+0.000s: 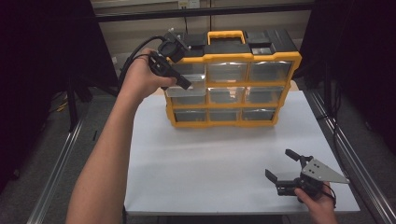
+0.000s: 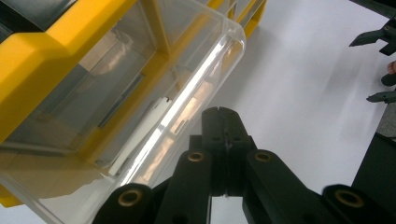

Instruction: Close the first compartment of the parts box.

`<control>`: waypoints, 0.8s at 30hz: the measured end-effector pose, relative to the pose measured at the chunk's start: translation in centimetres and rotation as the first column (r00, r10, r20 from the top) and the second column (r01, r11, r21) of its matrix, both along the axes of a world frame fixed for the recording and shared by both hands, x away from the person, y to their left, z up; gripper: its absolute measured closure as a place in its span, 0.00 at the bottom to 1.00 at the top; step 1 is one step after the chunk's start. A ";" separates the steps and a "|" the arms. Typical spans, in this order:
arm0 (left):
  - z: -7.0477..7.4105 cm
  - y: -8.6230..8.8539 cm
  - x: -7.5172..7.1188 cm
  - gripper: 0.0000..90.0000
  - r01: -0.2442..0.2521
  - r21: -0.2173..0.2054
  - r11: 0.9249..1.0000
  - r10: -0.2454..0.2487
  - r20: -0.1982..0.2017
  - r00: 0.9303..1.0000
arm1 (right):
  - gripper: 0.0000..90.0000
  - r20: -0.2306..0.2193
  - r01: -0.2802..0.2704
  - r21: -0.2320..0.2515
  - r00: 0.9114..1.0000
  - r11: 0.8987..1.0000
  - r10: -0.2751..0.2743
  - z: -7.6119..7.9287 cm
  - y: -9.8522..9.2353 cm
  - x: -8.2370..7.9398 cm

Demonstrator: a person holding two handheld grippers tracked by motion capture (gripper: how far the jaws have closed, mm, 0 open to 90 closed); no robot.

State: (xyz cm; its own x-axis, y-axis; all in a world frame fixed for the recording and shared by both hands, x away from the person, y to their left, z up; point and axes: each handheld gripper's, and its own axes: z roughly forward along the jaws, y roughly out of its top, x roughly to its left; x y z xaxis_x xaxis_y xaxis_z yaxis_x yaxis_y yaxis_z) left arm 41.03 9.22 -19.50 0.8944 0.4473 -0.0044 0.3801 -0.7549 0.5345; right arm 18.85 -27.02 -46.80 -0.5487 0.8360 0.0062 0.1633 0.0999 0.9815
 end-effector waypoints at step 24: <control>0.0 -0.1 0.6 1.00 -0.003 0.004 1.000 0.003 0.013 1.000 | 0.00 0.001 0.000 0.000 1.000 1.000 0.000 0.0 0.0 0.0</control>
